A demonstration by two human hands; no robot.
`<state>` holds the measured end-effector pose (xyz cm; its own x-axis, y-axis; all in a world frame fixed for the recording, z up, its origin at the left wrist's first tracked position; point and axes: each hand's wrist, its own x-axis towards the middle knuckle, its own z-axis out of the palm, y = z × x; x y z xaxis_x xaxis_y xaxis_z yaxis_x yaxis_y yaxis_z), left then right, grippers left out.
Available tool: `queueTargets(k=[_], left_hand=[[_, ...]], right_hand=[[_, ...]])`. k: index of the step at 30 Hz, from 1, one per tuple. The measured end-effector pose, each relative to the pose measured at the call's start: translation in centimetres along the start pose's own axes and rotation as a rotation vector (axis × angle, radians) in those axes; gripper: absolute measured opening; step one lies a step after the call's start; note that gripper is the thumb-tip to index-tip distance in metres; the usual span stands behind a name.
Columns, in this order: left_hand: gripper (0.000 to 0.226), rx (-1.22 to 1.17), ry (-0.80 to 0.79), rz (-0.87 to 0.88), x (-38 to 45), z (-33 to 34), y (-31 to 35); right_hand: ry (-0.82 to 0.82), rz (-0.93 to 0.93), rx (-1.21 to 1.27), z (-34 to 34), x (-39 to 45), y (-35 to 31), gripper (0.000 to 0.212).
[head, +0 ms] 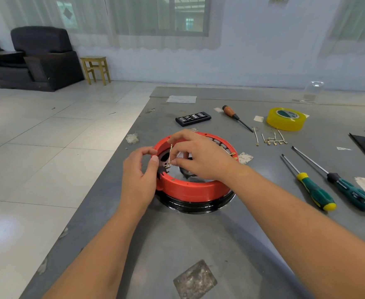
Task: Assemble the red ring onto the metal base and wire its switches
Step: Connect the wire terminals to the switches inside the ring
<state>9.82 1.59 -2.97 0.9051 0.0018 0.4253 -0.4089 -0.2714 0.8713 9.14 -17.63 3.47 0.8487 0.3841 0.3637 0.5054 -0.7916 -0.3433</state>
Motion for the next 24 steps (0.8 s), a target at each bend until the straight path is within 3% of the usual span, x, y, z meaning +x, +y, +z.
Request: queueTargets(k=[7,14,24], left_hand=[[0.026,-0.145,-0.239,-0.118,0.5,-1.3,-0.9],[0.039,-0.168,-0.248,-0.132,0.7,-1.4,-1.9],[0.029,-0.161,-0.248,-0.122,0.8,-1.3,-2.1]], right_hand=[[-0.055,-0.043,-0.082,-0.2,-0.1,0.1,0.006],[-0.05,-0.055,-0.071,0.4,-0.2,0.0,0.007],[-0.009,-0.044,-0.058,0.6,-0.2,0.1,0.005]])
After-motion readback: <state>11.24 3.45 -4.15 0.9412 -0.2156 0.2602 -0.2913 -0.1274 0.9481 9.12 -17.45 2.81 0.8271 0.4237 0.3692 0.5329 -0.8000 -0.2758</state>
